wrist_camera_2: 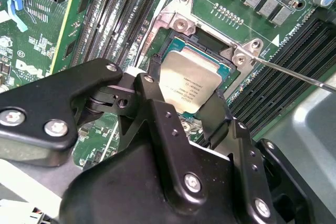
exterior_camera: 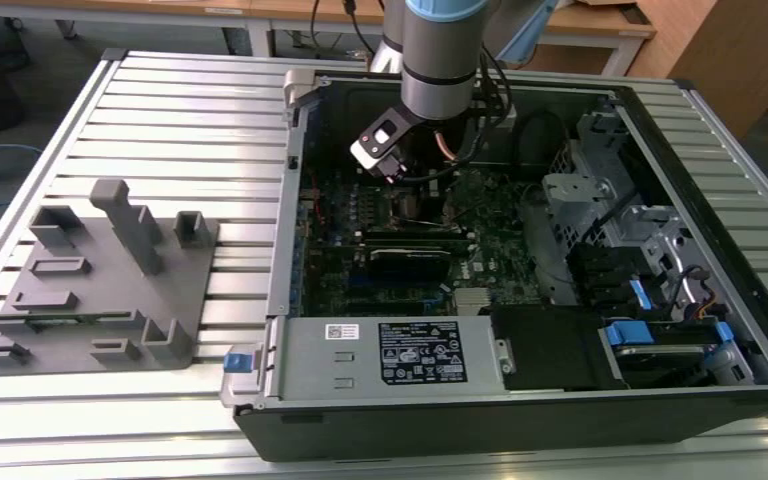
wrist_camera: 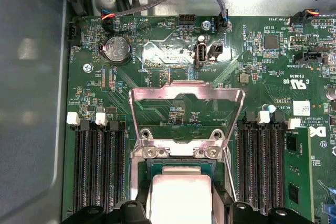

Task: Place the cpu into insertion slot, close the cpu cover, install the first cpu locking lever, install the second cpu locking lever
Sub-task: 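Place the cpu into insertion slot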

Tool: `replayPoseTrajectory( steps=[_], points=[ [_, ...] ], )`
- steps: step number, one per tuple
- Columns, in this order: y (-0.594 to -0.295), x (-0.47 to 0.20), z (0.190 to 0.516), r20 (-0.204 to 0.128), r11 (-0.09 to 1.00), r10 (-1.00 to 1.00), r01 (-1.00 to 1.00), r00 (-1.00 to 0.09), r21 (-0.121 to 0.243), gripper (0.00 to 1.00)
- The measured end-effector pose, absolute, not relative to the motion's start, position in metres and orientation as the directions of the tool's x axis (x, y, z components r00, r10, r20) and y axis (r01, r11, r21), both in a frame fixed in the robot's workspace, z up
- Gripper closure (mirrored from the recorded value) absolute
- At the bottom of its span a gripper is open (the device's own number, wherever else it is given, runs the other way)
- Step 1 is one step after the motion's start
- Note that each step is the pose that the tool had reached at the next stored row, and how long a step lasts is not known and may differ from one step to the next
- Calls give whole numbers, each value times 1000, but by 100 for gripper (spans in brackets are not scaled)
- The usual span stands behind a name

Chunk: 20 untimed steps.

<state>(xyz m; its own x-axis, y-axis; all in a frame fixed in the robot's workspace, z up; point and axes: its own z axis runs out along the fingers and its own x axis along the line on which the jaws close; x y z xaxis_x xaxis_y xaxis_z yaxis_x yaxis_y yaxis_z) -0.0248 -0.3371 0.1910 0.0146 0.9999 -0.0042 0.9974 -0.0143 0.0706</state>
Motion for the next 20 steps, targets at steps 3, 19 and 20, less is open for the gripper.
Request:
replayPoseTrajectory(
  steps=[3, 19, 20],
  points=[
    [-337, -25, 191, -4, -14, 1000, 997, 15, 71, 46],
    [-337, -25, 201, -4, -14, 1000, 997, 15, 70, 33],
    [-337, -25, 201, -4, -14, 1000, 997, 15, 71, 33]
  ],
)
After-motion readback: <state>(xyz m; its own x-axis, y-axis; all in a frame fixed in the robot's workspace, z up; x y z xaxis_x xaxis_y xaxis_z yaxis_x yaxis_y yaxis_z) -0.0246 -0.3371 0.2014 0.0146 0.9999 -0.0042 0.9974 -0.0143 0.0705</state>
